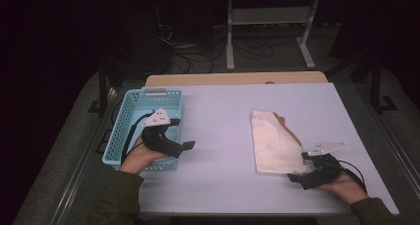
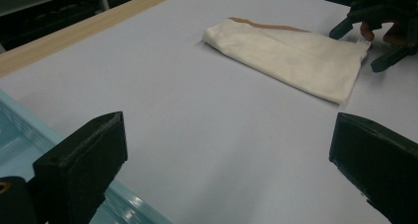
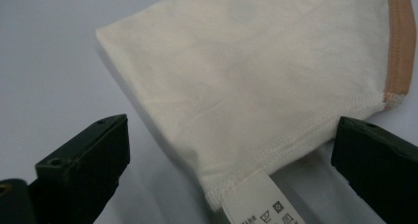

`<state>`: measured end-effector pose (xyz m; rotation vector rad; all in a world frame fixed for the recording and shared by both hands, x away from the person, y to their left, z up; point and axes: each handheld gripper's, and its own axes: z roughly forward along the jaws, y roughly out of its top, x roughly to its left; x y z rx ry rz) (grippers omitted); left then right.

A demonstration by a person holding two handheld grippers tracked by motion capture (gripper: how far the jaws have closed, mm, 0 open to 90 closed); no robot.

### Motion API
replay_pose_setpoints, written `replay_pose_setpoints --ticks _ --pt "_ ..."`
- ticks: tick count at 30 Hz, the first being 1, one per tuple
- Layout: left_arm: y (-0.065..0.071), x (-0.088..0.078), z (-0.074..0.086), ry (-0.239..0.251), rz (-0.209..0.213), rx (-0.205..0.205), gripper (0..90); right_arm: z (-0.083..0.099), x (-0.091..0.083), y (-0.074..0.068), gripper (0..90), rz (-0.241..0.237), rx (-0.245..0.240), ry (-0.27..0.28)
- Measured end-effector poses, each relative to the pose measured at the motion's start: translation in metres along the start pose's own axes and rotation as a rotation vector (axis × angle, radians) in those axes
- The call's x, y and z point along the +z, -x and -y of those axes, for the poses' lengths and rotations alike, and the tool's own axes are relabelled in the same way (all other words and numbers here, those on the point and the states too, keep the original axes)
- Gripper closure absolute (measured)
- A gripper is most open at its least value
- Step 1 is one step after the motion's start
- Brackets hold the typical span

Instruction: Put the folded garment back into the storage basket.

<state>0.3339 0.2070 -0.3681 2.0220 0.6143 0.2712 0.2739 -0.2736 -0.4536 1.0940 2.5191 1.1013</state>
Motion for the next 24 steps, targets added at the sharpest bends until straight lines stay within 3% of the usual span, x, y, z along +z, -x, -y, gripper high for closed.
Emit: replay_pose_setpoints --ticks 8,24 --pt "-0.001 0.0 0.0 0.01 0.005 -0.016 0.1 0.0 0.002 -0.001 0.9 0.002 -0.001 -0.007" --pt "0.011 0.008 -0.013 0.025 0.039 -0.026 0.0 -0.001 0.001 0.0 0.9 -0.003 0.005 0.005"
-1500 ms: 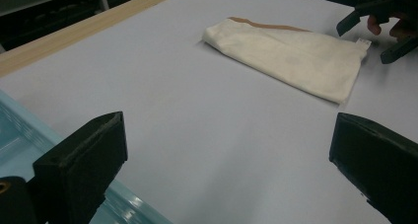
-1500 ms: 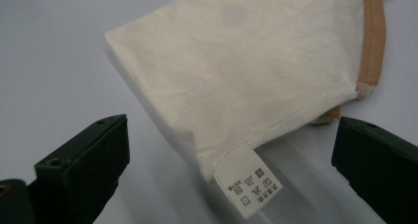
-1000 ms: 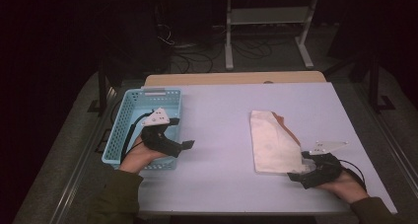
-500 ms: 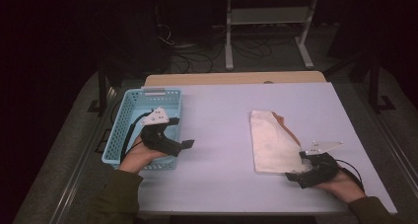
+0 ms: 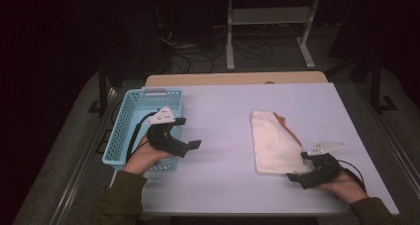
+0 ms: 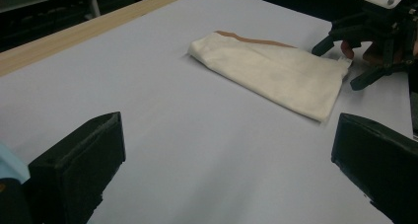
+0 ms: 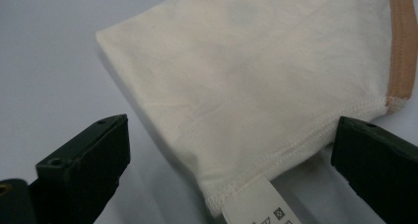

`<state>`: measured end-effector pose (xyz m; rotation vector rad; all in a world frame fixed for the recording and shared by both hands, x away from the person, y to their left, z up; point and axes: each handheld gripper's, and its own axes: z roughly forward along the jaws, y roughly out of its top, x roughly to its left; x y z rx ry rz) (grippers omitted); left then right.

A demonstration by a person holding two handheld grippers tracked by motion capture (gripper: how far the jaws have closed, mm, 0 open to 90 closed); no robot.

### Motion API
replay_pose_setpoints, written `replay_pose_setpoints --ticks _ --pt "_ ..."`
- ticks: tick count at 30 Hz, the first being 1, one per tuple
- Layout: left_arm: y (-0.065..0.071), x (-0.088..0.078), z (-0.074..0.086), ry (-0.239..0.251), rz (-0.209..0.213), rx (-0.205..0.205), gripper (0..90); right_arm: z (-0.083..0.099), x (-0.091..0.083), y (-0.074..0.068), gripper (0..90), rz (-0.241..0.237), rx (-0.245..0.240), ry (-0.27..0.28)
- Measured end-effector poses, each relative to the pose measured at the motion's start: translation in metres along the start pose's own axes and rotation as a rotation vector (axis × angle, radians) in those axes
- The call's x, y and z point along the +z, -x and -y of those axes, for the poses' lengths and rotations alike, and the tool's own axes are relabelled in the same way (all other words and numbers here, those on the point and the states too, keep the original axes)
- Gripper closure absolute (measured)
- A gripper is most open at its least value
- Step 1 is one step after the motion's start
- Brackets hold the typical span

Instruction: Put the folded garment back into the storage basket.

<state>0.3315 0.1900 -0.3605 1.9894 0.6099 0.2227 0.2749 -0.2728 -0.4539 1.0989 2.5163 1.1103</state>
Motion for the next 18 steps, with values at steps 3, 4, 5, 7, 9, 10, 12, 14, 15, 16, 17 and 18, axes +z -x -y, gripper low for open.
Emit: replay_pose_setpoints --ticks 3,4,5,7,9,10,12,14,15,16,17,18 --pt "0.001 0.001 -0.001 0.003 0.007 0.0 0.0 0.0 0.0 0.0 0.9 0.0 0.004 0.001" --pt "0.002 0.002 -0.002 0.006 0.008 -0.007 0.0 0.0 0.0 0.0 0.9 0.0 0.004 0.001" --pt "0.002 0.003 -0.003 0.013 0.013 -0.017 0.0 0.0 0.0 0.0 0.9 -0.002 0.003 0.002" --pt "0.003 0.005 -0.004 0.014 0.017 -0.015 0.0 0.0 0.0 0.0 0.9 -0.003 0.003 0.003" --pt "0.004 0.007 -0.005 0.018 0.019 -0.017 0.0 0.0 -0.001 0.0 0.9 -0.003 0.002 0.004" --pt "0.004 0.007 -0.005 0.018 0.019 -0.017 0.0 0.0 0.0 0.0 0.9 -0.003 0.002 0.004" --pt "0.007 0.011 -0.007 0.017 0.025 -0.012 0.0 0.0 -0.001 0.0 0.9 -0.003 0.002 0.005" --pt "0.008 0.014 -0.008 0.017 0.03 -0.009 0.0 0.0 -0.001 0.0 0.9 -0.003 0.0 0.007" --pt "0.009 0.015 -0.008 0.017 0.03 -0.009 0.0 0.0 -0.001 0.0 0.9 -0.003 0.001 0.007" --pt "0.009 0.016 -0.009 0.013 0.031 -0.006 0.0 0.0 -0.001 0.0 0.9 -0.003 0.001 0.008" --pt "0.009 0.016 -0.009 0.013 0.031 -0.006 0.0 0.0 -0.001 0.0 0.9 -0.004 -0.001 0.007" --pt "0.01 0.018 -0.01 0.012 0.032 -0.005 0.0 0.0 -0.001 0.0 0.9 -0.004 -0.001 0.007"
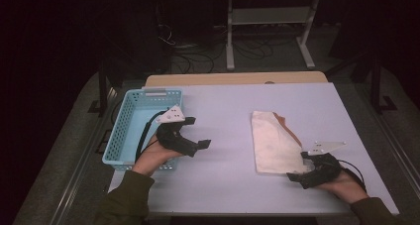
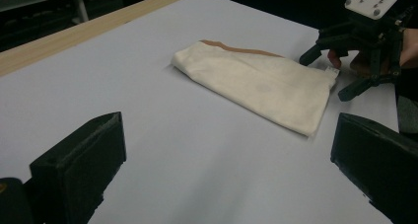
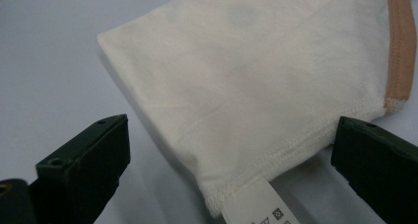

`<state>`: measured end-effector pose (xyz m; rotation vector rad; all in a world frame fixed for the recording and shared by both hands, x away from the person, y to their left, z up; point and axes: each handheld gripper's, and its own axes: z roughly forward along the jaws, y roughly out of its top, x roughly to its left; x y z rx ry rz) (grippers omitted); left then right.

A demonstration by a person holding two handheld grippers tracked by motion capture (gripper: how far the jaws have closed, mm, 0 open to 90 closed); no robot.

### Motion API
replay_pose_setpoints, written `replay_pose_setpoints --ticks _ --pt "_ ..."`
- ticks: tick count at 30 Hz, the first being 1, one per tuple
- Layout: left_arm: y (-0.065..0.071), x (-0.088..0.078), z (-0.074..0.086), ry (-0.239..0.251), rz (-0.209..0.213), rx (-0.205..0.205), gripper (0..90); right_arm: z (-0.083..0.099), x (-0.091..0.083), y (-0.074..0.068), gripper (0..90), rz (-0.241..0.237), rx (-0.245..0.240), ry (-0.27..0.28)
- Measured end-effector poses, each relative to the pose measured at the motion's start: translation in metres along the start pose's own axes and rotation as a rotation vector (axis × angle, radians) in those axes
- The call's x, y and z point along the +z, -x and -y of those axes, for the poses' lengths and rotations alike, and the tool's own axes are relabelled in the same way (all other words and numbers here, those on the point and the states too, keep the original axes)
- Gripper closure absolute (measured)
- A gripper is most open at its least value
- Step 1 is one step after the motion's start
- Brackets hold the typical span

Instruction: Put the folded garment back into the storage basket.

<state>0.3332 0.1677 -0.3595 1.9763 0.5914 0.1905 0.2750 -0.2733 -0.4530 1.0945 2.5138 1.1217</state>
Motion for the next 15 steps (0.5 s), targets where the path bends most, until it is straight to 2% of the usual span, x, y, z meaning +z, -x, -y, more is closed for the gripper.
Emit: replay_pose_setpoints --ticks 15 --pt "0.006 0.019 -0.011 -0.005 0.026 0.021 0.0 -0.001 -0.001 0.0 0.9 0.003 0.0 0.005"
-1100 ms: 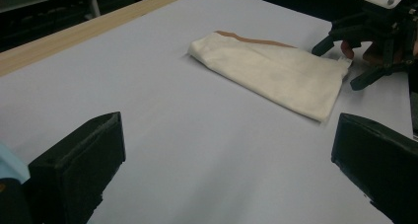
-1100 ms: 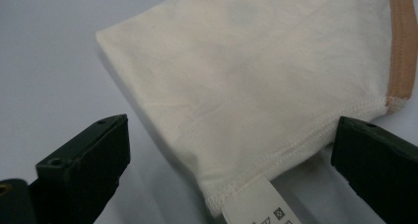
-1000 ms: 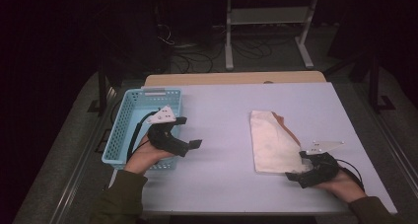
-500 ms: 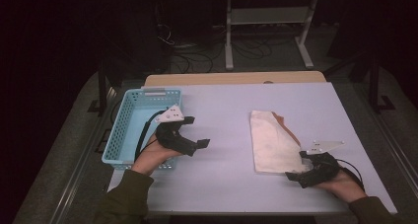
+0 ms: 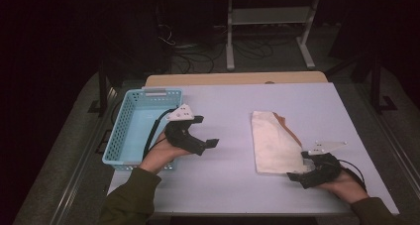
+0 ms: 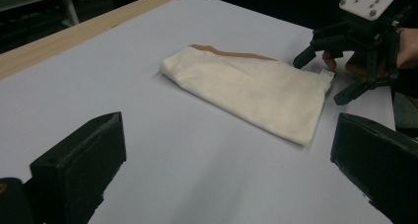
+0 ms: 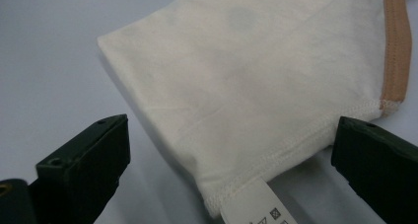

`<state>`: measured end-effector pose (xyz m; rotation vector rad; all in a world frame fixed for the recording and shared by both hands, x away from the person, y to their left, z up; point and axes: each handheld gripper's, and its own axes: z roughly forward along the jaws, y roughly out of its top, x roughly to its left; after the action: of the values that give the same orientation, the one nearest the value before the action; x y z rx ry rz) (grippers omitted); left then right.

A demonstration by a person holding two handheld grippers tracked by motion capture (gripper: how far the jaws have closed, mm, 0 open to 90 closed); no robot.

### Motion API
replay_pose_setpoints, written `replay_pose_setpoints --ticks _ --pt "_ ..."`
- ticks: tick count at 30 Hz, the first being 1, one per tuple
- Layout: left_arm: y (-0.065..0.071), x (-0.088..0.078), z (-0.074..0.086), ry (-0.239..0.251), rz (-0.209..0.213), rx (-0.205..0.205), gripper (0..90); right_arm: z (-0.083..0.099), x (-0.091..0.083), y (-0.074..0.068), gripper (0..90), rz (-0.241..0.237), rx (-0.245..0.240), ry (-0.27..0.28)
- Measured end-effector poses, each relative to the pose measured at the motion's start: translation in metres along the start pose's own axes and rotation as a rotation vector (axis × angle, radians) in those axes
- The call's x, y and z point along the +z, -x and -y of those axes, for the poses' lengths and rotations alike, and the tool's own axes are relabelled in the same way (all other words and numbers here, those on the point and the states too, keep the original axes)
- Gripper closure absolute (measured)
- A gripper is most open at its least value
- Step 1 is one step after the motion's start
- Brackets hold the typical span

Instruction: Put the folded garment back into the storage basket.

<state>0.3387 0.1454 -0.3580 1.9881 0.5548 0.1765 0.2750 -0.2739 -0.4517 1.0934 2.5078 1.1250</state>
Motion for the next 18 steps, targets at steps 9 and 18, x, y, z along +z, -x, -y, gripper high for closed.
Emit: replay_pose_setpoints --ticks 9,18 --pt "0.002 0.012 -0.007 0.001 0.022 0.013 0.0 0.0 0.0 0.0 0.9 -0.002 0.001 0.001" --pt "0.006 0.022 -0.011 0.005 0.036 0.015 0.0 0.0 -0.001 0.0 0.9 -0.004 -0.007 0.007"
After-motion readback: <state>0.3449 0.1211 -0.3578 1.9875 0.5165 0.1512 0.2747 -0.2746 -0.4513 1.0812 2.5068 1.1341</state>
